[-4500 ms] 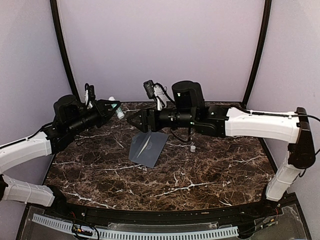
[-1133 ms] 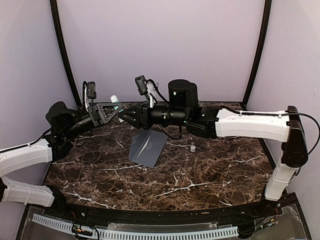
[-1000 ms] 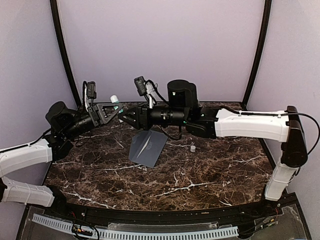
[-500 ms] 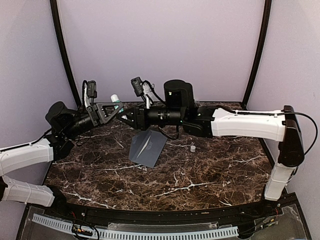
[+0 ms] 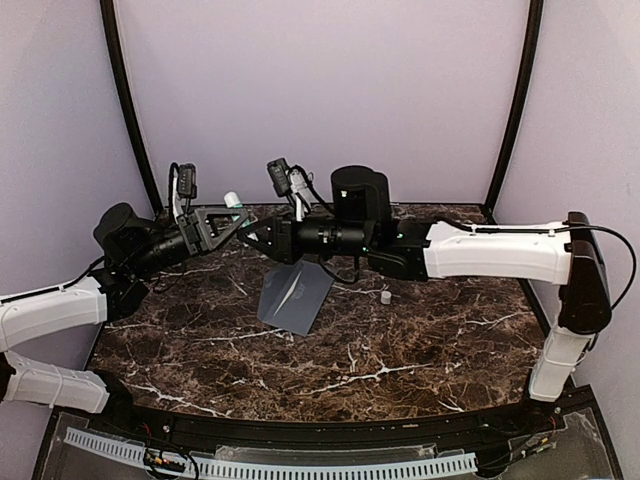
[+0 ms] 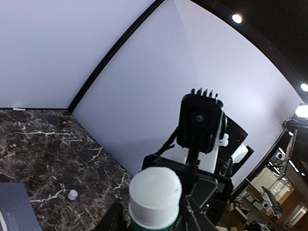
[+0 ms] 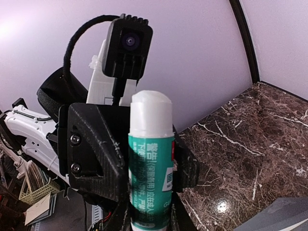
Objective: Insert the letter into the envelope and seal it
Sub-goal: Unscrew the solid glue.
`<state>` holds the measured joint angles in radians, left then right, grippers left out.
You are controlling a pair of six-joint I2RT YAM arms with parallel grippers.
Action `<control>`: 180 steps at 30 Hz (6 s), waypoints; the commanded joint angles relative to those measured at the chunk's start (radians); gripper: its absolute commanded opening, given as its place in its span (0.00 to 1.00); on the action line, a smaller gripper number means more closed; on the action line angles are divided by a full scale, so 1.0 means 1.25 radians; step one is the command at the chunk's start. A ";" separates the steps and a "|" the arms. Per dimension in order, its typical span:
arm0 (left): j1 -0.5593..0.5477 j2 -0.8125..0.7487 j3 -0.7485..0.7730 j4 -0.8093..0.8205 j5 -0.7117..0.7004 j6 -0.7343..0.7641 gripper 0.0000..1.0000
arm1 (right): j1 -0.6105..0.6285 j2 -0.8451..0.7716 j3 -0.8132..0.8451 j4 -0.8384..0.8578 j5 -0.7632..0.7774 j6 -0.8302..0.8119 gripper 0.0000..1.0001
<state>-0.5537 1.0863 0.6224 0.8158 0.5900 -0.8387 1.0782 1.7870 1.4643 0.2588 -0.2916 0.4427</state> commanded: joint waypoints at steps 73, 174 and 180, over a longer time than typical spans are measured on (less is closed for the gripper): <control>0.028 0.119 0.407 -0.789 0.312 0.281 0.30 | -0.030 -0.084 0.095 -0.394 -0.065 -0.225 0.06; 0.029 -0.025 0.204 0.005 0.298 -0.003 0.00 | -0.049 -0.102 -0.098 0.443 -0.143 0.324 0.10; 0.029 -0.023 0.211 -0.012 0.352 0.045 0.00 | -0.058 -0.089 -0.099 0.467 -0.138 0.479 0.10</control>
<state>-0.5114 1.0637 0.8745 0.7578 0.8925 -0.8253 1.0260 1.6573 1.3071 0.7582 -0.4648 0.8707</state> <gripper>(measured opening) 0.228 0.185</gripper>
